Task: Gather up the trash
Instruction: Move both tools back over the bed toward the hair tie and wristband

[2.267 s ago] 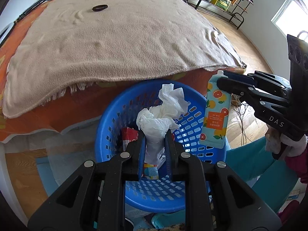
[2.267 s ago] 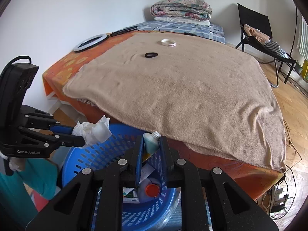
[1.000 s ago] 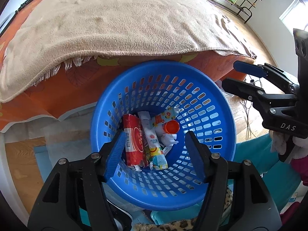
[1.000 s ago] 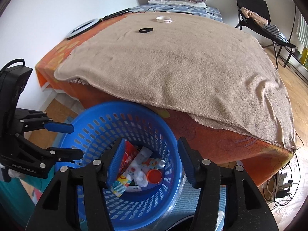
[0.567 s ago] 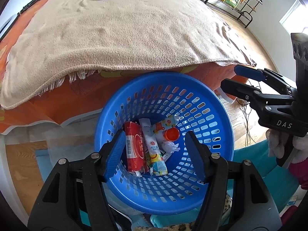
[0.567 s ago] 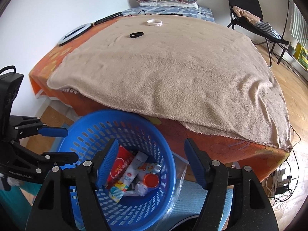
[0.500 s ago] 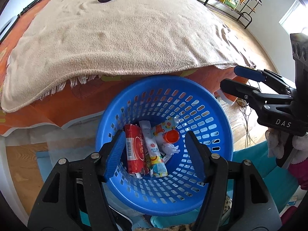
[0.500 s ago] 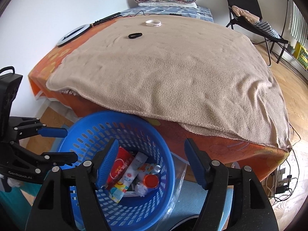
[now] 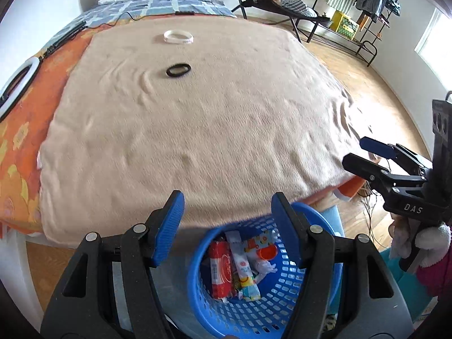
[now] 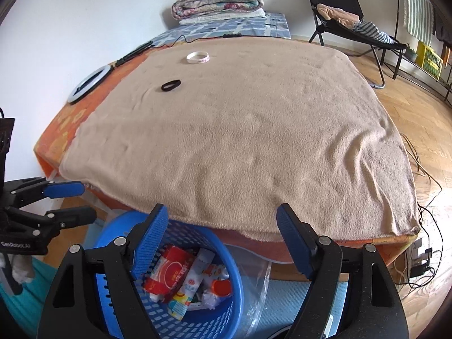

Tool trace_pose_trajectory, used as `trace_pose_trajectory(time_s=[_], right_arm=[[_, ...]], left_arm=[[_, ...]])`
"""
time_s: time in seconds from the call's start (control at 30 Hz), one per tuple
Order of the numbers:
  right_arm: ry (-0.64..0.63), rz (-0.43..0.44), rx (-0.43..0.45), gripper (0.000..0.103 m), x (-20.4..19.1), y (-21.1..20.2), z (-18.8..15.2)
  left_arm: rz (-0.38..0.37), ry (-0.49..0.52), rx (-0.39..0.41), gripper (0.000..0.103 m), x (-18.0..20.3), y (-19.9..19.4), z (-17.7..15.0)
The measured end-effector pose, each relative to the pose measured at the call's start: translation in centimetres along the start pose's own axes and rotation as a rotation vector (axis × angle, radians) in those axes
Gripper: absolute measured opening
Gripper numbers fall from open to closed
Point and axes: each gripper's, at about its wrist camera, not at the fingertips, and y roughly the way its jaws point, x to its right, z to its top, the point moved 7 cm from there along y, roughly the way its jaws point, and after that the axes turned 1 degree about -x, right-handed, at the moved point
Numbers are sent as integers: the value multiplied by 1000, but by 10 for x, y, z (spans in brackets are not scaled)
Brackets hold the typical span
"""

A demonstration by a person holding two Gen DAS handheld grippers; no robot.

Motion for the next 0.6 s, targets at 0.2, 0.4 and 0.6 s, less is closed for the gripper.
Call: trace_pose_trajectory(time_s=[0.2,0.4,0.6], right_arm=[[1,7,111,79,3,-4,45],[-57,18,155,79,-4,6,97],[-43,68,103,79,-4,37,151]], left_arm=[[43,-38,53,66,-36,10,58],[53,-17,71,50,-52,31,100],[61,1,62,38,-60,60,127]])
